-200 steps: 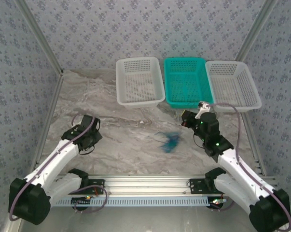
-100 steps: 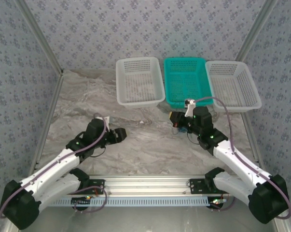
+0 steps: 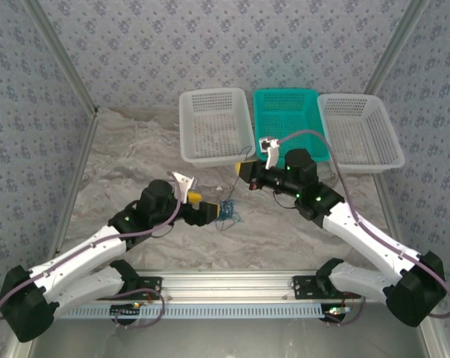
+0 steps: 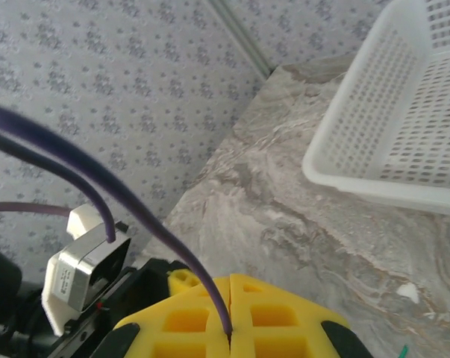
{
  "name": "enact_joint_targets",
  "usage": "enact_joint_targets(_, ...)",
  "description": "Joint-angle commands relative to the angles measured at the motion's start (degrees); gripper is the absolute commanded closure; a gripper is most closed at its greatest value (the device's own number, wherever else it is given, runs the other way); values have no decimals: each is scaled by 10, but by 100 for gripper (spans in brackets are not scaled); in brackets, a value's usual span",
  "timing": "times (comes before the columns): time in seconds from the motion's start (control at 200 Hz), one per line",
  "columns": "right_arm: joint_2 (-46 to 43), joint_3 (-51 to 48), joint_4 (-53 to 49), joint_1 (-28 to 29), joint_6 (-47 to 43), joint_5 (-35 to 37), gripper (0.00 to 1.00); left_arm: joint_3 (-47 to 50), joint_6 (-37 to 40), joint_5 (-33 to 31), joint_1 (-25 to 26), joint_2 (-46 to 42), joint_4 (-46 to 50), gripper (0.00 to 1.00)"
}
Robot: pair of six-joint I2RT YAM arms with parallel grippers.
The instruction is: Untangle the cables
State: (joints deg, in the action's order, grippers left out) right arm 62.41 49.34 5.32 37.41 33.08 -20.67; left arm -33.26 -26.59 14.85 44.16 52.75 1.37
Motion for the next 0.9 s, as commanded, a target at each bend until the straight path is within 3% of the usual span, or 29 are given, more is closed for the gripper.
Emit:
enact_joint_targets(0.0, 13, 42, 21, 19, -13, -32, 100, 4, 39, 29, 3, 27, -81, 3)
enact_joint_targets(0.13, 24, 56, 32, 32, -4, -40, 100, 12, 55, 15, 3, 104, -138, 1)
enact_joint_targets(0.275, 22, 61, 38, 31, 6, -28, 100, -15, 33, 74, 7, 201, -219, 1)
enact_joint_targets(0.39, 17, 61, 45, 31, 13, -26, 100, -38, 30, 37, 26, 253, -254, 2)
enact_joint_targets(0.455, 14, 61, 48, 31, 16, -24, 100, -44, 19, 8, 27, 280, -268, 21)
enact_joint_targets(0.56, 8, 62, 40, 26, 22, -11, 100, -61, 7, -4, 27, 312, -261, 85)
enact_joint_targets(0.595, 5, 64, 32, 21, 25, -1, 100, -62, 0, -9, 26, 318, -257, 100)
enact_joint_targets(0.74, -27, 58, -14, -27, 48, 38, 100, -55, -12, -40, 27, 316, -223, 100)
enact_joint_targets(0.894, -86, 50, -69, -139, 70, 52, 100, -26, -22, -104, 27, 293, -158, 100)
